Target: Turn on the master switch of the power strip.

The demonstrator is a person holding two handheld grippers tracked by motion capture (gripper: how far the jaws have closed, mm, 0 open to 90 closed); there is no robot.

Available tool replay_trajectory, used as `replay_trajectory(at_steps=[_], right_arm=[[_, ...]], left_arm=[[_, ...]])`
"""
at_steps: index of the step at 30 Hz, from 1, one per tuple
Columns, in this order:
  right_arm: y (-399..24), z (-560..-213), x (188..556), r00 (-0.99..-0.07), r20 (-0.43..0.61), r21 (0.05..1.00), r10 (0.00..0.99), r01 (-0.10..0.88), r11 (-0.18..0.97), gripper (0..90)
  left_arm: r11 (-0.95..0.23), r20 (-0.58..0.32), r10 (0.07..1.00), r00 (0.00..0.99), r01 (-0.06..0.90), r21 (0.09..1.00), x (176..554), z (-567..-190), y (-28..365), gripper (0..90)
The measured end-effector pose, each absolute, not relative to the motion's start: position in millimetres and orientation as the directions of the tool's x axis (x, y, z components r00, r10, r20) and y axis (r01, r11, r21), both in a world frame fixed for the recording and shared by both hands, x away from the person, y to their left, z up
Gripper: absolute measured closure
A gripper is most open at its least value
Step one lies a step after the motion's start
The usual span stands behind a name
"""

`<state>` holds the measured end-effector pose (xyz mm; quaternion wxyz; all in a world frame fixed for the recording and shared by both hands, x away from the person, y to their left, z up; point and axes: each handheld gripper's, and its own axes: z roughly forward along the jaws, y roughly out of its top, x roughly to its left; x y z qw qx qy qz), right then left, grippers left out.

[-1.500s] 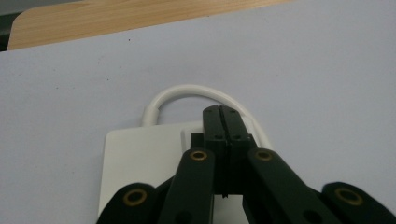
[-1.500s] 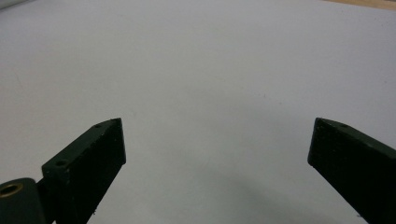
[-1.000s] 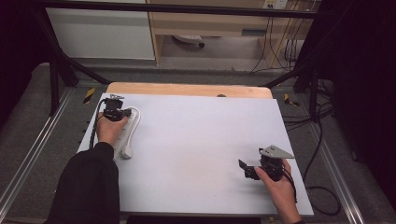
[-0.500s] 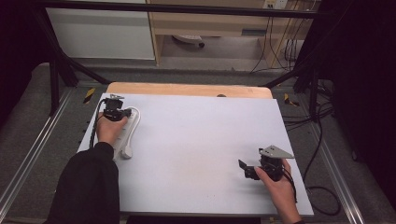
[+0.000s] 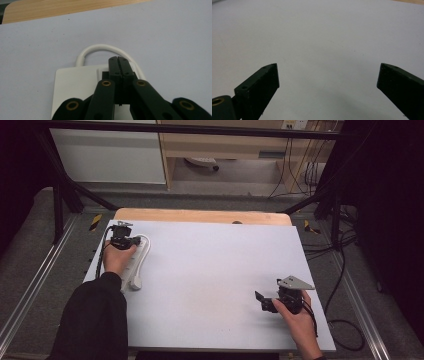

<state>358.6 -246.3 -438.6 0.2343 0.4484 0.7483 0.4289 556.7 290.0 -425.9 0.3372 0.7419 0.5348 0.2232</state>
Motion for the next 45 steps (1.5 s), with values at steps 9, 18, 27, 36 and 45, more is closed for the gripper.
replay_trajectory(at_steps=[9, 18, 27, 36, 45], right_arm=[[-246.7, -438.7, 358.9, -0.49, 0.036, 0.851, 0.871, 0.472, 0.23, 4.6], [-246.9, -438.3, 359.4, -0.49, 0.044, 0.853, 0.871, 0.473, 0.223, 4.6], [-247.6, -437.9, 359.8, -0.487, 0.047, 0.854, 0.872, 0.472, 0.218, 4.6], [-248.2, -437.3, 360.3, -0.484, 0.047, 0.857, 0.874, 0.469, 0.214, 4.5], [-247.8, -437.0, 360.1, -0.485, 0.049, 0.856, 0.873, 0.47, 0.214, 4.5]], left_arm=[[-0.201, -0.025, 0.946, 0.324, 0.644, 0.738, 556.5, -425.7, 289.0, 90.0], [-0.201, -0.023, 0.946, 0.322, 0.645, 0.737, 555.4, -425.0, 289.3, 90.0], [-0.185, -0.036, 0.948, 0.316, 0.639, 0.746, 554.7, -423.8, 291.2, 90.0], [-0.165, -0.044, 0.951, 0.306, 0.622, 0.765, 553.1, -421.7, 292.0, 90.0], [-0.156, -0.051, 0.948, 0.315, 0.596, 0.788, 551.3, -415.8, 287.4, 90.0]])
